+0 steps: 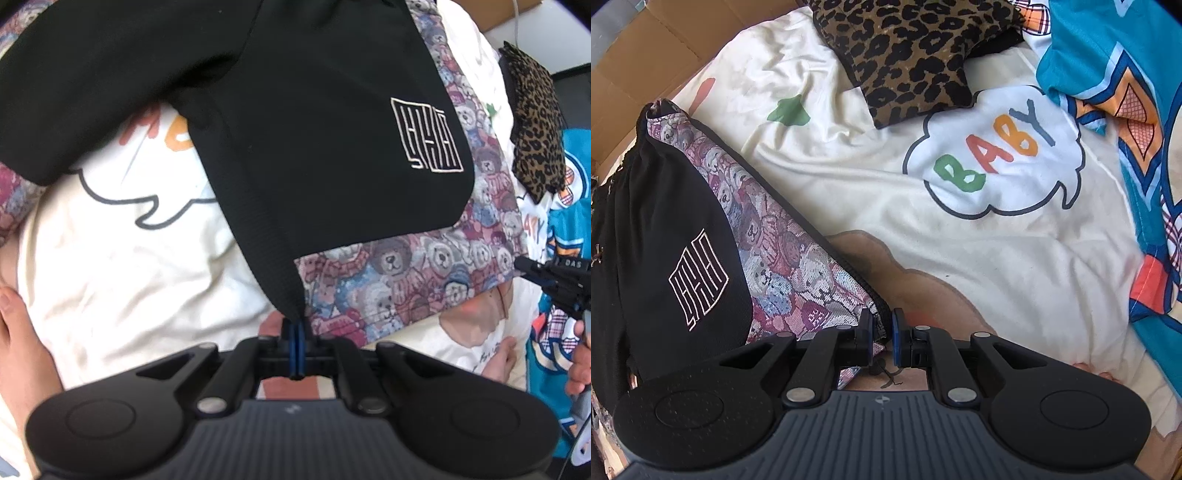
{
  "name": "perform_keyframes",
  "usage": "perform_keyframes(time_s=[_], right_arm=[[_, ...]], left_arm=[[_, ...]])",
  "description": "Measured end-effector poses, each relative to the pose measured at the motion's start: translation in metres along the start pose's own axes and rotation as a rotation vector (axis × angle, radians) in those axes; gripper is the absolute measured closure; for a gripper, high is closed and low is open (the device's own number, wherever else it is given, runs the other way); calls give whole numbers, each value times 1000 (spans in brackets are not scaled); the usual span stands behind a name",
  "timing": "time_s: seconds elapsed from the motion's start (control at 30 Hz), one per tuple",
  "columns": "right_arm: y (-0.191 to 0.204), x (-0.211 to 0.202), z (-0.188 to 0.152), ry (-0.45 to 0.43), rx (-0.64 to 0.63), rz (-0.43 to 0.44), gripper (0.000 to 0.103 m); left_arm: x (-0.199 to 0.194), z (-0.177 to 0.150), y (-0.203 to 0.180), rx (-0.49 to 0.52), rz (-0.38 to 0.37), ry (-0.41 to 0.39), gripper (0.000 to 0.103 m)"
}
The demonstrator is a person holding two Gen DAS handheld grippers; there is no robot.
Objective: Fold clothes
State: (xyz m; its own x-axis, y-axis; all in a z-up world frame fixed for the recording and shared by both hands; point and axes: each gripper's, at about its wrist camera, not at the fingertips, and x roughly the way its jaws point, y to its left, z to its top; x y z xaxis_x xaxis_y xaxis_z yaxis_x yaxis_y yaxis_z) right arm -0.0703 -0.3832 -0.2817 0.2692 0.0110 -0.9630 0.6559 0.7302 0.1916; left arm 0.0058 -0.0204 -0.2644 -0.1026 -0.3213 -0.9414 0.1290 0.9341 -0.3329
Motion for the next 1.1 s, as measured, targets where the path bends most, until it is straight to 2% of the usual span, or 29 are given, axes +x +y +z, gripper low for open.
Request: perform_keyframes(time_s=[0.2,0.37,0.43,0.5,0.63,0.77,0.87,1.1], right_arm=[[-1,3,2,-11,-20,-33,95],[-7,18,1,8,1,-27,93],[-13,22,0,16,32,-28,88],[-16,20,-1,1,36,-66,81],[-22,10,-4,-21,60,-61,80],[-28,0,-6,-40,98,-52,79],[-28,-8,-7,-42,111,-56,70],[-12,-36,-7,-59,79,-9,70]], left_arm=[[16,-2,7,-20,-33,11,101],[36,-3,18,-37,-15,34,100],[42,-2,23,-54,7,55,96],[42,-1,27,-67,18,68,93],[31,4,28,-65,35,44,90],[18,6,28,-65,16,15,71],[9,6,27,-58,27,17,71],[-29,20,16,-34,-2,-36,68]])
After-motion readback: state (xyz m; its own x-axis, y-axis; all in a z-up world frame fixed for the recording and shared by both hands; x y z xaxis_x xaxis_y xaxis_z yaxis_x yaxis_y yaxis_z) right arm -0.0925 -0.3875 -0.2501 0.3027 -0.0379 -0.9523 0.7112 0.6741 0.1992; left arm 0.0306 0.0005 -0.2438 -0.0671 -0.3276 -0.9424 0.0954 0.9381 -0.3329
